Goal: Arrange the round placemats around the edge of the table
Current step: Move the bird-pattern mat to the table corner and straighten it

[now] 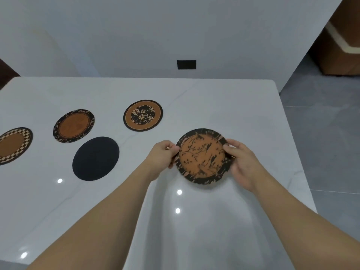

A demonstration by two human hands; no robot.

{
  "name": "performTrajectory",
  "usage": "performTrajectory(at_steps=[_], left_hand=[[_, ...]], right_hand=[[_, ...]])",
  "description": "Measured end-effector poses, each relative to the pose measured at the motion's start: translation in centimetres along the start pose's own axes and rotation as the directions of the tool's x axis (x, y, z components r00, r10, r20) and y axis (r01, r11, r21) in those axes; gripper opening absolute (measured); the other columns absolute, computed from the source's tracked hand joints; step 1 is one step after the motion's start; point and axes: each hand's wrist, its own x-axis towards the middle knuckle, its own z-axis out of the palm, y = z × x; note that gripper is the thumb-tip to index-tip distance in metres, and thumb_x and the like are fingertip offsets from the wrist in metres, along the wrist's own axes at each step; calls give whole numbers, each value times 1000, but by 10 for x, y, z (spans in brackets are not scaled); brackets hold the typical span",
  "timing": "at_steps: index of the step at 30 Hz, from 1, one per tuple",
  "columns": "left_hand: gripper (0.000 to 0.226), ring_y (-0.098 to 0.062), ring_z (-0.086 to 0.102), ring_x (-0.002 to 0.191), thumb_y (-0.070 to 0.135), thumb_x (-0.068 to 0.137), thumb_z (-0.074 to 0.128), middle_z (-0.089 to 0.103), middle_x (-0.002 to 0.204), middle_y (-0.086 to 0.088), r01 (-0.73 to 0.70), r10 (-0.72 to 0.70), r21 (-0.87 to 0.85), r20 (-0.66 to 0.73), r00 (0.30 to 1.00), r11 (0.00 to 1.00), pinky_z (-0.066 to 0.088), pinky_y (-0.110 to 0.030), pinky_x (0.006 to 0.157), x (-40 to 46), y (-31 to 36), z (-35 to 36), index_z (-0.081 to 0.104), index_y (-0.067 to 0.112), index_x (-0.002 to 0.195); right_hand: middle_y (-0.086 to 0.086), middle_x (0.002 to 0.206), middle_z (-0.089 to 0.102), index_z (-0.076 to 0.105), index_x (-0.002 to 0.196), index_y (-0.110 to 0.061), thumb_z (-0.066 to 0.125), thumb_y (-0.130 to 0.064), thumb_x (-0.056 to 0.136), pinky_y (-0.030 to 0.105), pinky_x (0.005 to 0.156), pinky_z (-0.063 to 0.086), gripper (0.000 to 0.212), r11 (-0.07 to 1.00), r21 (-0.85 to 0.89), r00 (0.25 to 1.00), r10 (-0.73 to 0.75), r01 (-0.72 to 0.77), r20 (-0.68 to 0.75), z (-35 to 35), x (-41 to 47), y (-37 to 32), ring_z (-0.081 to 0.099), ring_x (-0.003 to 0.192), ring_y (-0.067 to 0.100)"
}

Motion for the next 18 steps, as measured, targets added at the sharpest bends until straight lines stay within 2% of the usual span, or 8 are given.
performTrajectory(at_steps=[1, 3, 6, 9, 12, 15, 16, 18], left_hand=[[20, -15, 49, 50, 16, 97, 54, 58, 67, -7, -5, 5, -20, -3, 1000, 1000, 44, -24, 46, 7, 7, 13, 57, 10, 78], [20, -16, 51, 52, 17, 97, 54, 59, 68, -7, -16, 16, -26, 4, 1000, 1000, 44, -25, 47, 22, 20, 39, 57, 10, 78], [20, -16, 51, 51, 17, 97, 56, 59, 65, -5, -50, 51, -19, 24, 998, 999, 45, -25, 46, 41, 36, 79, 56, 9, 79], [20, -12, 52, 52, 22, 95, 57, 60, 62, 1, -108, 108, 8, 34, 994, 994, 45, -24, 50, 61, 52, 125, 57, 11, 78], [23, -5, 54, 63, 33, 94, 55, 61, 68, 9, -233, 237, 192, 2, 972, 953, 46, -23, 63, 85, 65, 168, 60, 17, 79], [24, -15, 41, 94, 42, 94, 46, 54, 93, 8, -290, 360, 561, -14, 933, 775, 32, -33, 84, 106, 58, 195, 61, 26, 83], [27, -16, 37, 96, 43, 95, 42, 51, 97, 8, -303, 404, 643, -11, 915, 703, 28, -33, 85, 108, 52, 201, 62, 27, 85], [33, -17, 40, 92, 42, 96, 35, 51, 95, 7, -341, 529, 765, 0, 848, 546, 29, -33, 82, 110, 40, 211, 62, 24, 87]], right_hand=[[15, 107, 68, 54, 119, -11, 58, -5, 91, 37, 75, 57, 28, 999, 37, 1000, 3, -2, -8, -11, 2, -5, 68, 93, 24], [15, 109, 69, 52, 123, -13, 55, -3, 92, 39, 78, 57, 33, 999, -51, 998, -12, 9, -60, -32, 6, -14, 69, 96, 25], [7, 109, 70, 52, 128, -19, 51, -2, 93, 31, 77, 55, 38, 948, -281, 959, -208, 148, -195, -61, 12, -25, 68, 96, 17], [-2, 123, 60, 50, 132, -26, 47, -6, 95, 35, 91, 53, 42, 802, -533, 837, -468, 269, -282, -89, 26, -36, 59, 111, 14], [1, 131, 56, 45, 138, -24, 43, -12, 97, 41, 104, 44, 43, 611, -745, 720, -640, 268, -266, -120, 46, -44, 50, 122, 19], [9, 118, 60, 48, 137, -12, 42, -13, 97, 42, 101, 40, 40, 348, -931, 647, -735, 107, -200, -152, 64, -37, 48, 113, 28], [10, 115, 61, 51, 135, -10, 43, -12, 97, 41, 99, 39, 39, 330, -941, 631, -745, 71, -214, -159, 68, -32, 48, 110, 29], [10, 110, 62, 56, 130, -9, 45, -9, 94, 33, 94, 37, 37, 381, -922, 590, -762, 73, -268, -168, 75, -23, 49, 106, 28]])
